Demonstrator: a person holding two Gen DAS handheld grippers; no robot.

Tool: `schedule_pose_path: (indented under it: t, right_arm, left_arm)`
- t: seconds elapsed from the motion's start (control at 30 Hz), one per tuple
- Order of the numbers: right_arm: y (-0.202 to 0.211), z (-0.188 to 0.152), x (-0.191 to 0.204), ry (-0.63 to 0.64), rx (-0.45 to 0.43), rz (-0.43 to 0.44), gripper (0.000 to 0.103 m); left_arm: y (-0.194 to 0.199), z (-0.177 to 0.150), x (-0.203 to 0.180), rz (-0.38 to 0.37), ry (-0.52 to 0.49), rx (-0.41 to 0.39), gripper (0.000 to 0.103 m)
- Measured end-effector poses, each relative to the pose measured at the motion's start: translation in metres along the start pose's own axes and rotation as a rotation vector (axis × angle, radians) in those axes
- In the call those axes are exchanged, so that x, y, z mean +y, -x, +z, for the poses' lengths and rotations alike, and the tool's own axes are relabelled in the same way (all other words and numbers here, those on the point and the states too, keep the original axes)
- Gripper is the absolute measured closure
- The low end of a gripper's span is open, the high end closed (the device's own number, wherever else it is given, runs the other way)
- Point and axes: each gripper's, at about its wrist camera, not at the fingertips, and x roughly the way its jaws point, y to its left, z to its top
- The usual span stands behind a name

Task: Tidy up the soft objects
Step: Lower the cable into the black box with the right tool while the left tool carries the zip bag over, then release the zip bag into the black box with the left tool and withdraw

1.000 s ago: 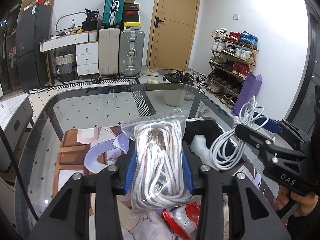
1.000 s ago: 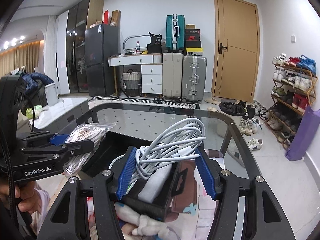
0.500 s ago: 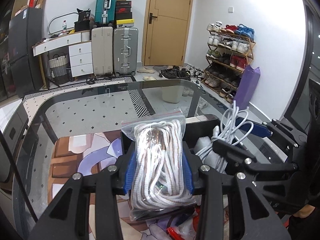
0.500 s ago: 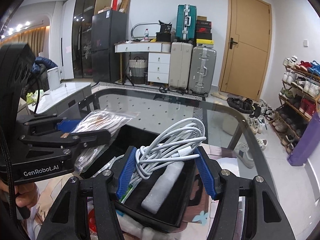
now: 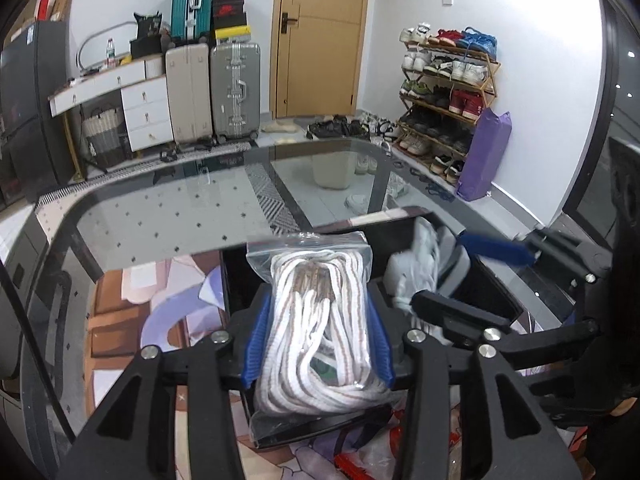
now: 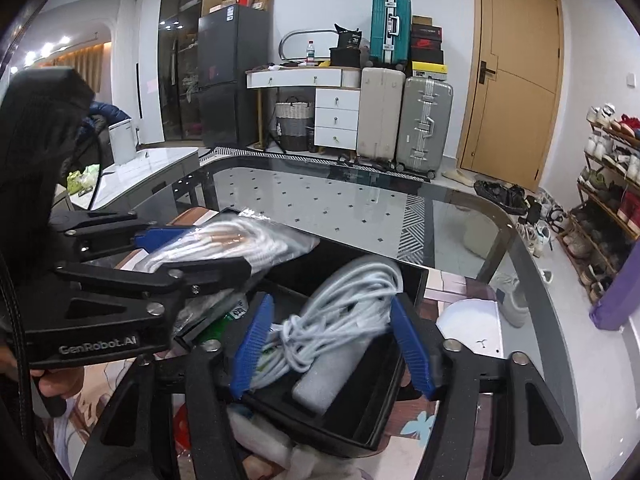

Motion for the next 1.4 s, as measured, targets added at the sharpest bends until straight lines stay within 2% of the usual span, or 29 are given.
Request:
schedule_pose_path:
  t: [0.1,0.2,0.27,0.33,0.4,0.47,0.57,0.8,1.07,1.4]
  right_arm:
    - [0.009,-0.002,-0.005,-0.014,-0.021,-0.015,0.019]
    - [0.022,-0.006,-0.014,-0.042,-0.037,-0.029,0.013]
    - [0.031,-0.011,-0.017,-0.054,-0.041,-0.029,0.006]
    - [0.042,-0.017,-0.019,-0.065,-0.052,-0.040,0.003]
    - [0.052,-0.021,-0.024,-0.084,-0.058,-0.035,0.001]
    - [0.062,-0.028,-0.026,-0.107,-0.060,-0.020,0.001]
    - [0.076,-0.036,-0.027,-0.124,-0.050,-0.018,0.001]
    - [0.103,-0.062,-0.017,-0.157,-0.029,0.019,0.001]
    - [0.106,-0.087,-0.005,-0.174,0.003,0.040,0.001]
    - [0.096,-0.089,0.002,-0.182,0.041,0.083,0.001]
  left_arm:
    - [0.003,-0.004,-0.005,-0.019,-0.016,0.020,0.044]
    - [0.007,-0.009,-0.011,-0.024,-0.036,0.029,0.041]
    - [0.011,-0.014,-0.016,-0.006,-0.049,0.023,0.041]
    - [0.018,-0.015,-0.017,-0.004,-0.039,0.009,0.033]
    - [0.032,-0.017,-0.017,-0.024,-0.022,-0.019,0.013]
    - [0.043,-0.020,-0.016,-0.024,-0.008,-0.039,0.000]
    - [0.063,-0.028,-0.015,0.020,0.014,-0.063,0.000]
    - [0.098,-0.053,-0.014,0.044,0.051,-0.110,0.000]
    - [0.103,-0.082,-0.023,0.073,0.058,-0.094,0.000]
    - [0.102,-0.111,-0.024,0.083,0.101,-0.073,0.000]
